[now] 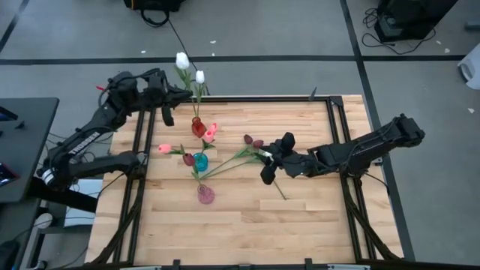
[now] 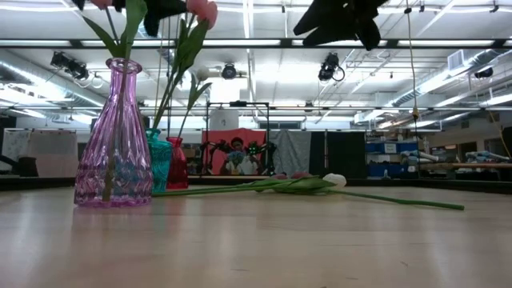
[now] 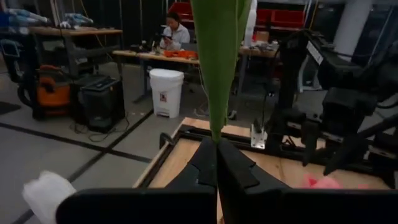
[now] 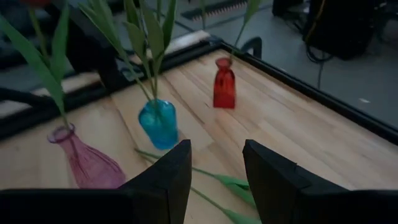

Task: Sort flowers into vase by color
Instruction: Put the left white flower into the red vase

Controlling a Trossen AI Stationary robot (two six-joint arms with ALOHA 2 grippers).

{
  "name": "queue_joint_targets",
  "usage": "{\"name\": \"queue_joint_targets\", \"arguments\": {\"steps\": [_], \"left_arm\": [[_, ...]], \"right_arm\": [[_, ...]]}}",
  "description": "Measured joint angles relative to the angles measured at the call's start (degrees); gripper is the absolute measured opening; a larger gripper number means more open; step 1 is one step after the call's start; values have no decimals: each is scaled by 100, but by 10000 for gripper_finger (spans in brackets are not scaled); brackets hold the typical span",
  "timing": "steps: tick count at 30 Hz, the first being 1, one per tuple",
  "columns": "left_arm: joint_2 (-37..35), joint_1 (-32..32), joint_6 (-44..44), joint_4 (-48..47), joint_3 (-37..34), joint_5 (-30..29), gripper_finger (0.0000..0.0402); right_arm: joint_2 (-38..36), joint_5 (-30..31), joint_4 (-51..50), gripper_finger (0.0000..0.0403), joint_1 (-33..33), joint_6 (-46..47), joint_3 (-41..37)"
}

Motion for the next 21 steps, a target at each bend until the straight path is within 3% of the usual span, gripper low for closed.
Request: {"name": "queue_joint_targets", "arguments": {"steps": [3, 9, 16, 21], "left_arm": [[-7, 39, -215, 557, -420, -35, 1], [-7, 39, -123, 1065, -960, -708, 1], [-11, 37, 39, 1750, -1407, -736, 1], [-11, 37, 85, 2369, -1810, -741, 3]], "right_arm": [[-142, 0, 754, 158, 0, -107, -459], [-158, -49, 1874, 158, -30, -366, -1124], [-147, -102, 3000, 158, -195, -1195, -1575], [-147, -1119, 3108, 158, -622, -2243, -1587]]}}
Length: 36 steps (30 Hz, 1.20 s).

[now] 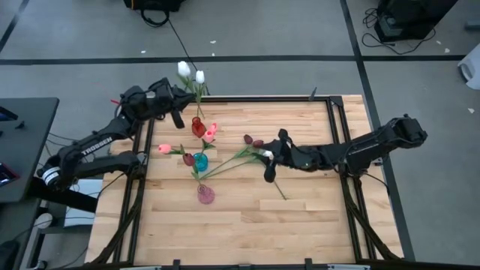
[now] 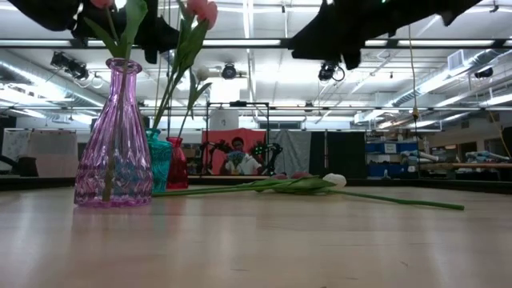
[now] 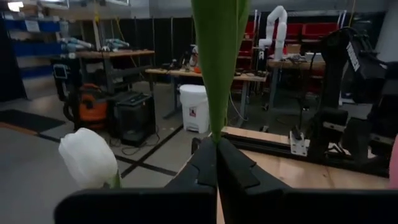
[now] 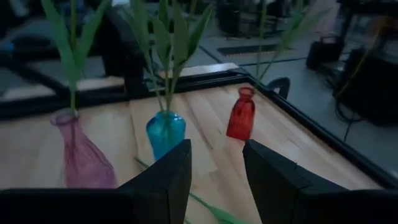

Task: Sort flowers into vase by color
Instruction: Put the left white flower into the red vase

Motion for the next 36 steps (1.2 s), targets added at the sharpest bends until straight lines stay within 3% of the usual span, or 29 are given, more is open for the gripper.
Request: {"name": "queue_joint_targets", "arguments": {"steps": [6, 13, 22, 36], "left_arm": [[0, 67, 425, 455, -319, -376, 9], [0, 402, 567, 100, -319, -145, 9], [-29, 752, 411, -445, -317, 545, 9], [-361, 826, 264, -810, -317, 562, 9]], "right_arm": [[0, -931, -317, 158, -868, -433, 0], [-11, -1893, -435, 158, -1525, -390, 0], [-85, -1890, -228, 158, -1700, -497, 0], [-87, -1892, -140, 158, -1955, -491, 0]]}}
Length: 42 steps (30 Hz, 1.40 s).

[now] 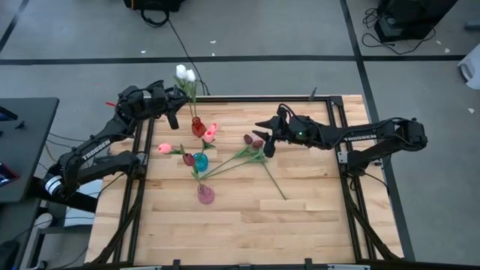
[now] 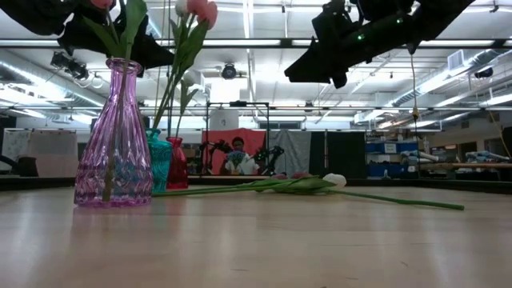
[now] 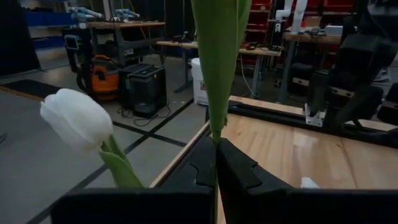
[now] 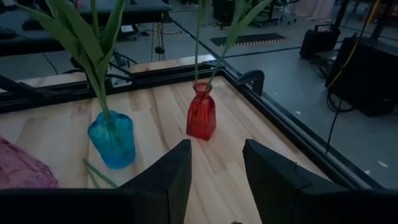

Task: Sort flowers into vase by color
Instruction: Put the left white flower into the red vase

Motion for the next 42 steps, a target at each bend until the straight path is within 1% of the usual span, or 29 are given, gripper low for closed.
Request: {"name": "queue_joint_targets", "arguments": {"steps": [9, 16, 21, 25, 31, 33, 35, 40, 42], "left_arm": [[0, -2, 55, 302, 0, -99, 10], [122, -2, 46, 312, -9, -103, 10], [297, 15, -38, 821, -517, -137, 10], [295, 77, -285, 1309, -938, -134, 10], [295, 59, -476, 1672, -1374, -108, 16], [299, 59, -591, 1632, -1431, -205, 27], [329, 53, -603, 1620, -1434, -207, 47], [330, 52, -755, 1499, -1431, -270, 125], [326, 52, -830, 1131, -1336, -292, 153]], "right_arm": [[0, -36, -1, 158, -15, -47, 2], [0, -38, -1, 158, -13, 3, 2], [0, -38, -4, 158, -13, 7, 2], [0, -36, -3, 158, -13, 12, 2], [0, 117, 3, 158, -39, 99, 2], [0, 124, 57, 158, -46, 97, 2], [0, 122, 105, 158, -48, 99, 2], [0, 122, 107, 158, -48, 100, 2], [0, 124, 69, 158, -48, 117, 2]]}}
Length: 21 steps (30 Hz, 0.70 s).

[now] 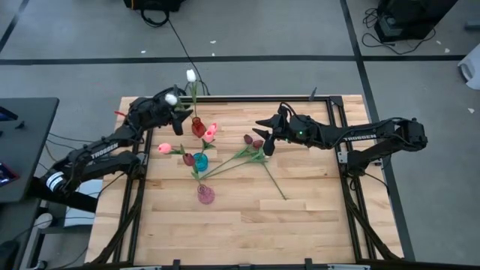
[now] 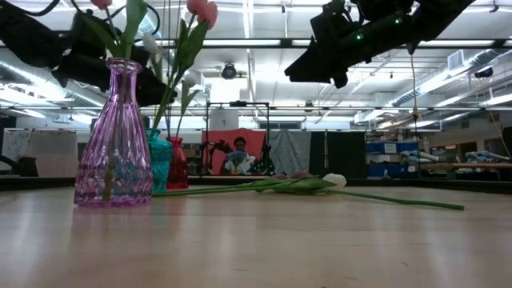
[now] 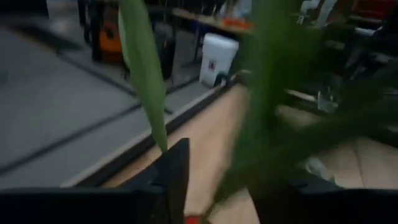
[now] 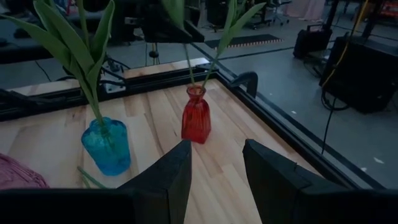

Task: Sort flowers into vase by color
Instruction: Put the left white flower into the red vase

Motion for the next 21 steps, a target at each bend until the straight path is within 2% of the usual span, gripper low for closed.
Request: {"name": "queue_joint_targets", "arguments": {"steps": [5, 12, 21], "left_arm": [[-4, -6, 85, -1532, 516, -102, 177], [-120, -34, 119, -2458, 902, -358, 173], [-682, -534, 532, -3923, 1745, -1331, 172]], "right_arm": [[0, 9, 1, 158, -25, -21, 0], [0, -170, 15, 158, -235, -20, 0], [0, -309, 15, 158, -382, -65, 2]]}}
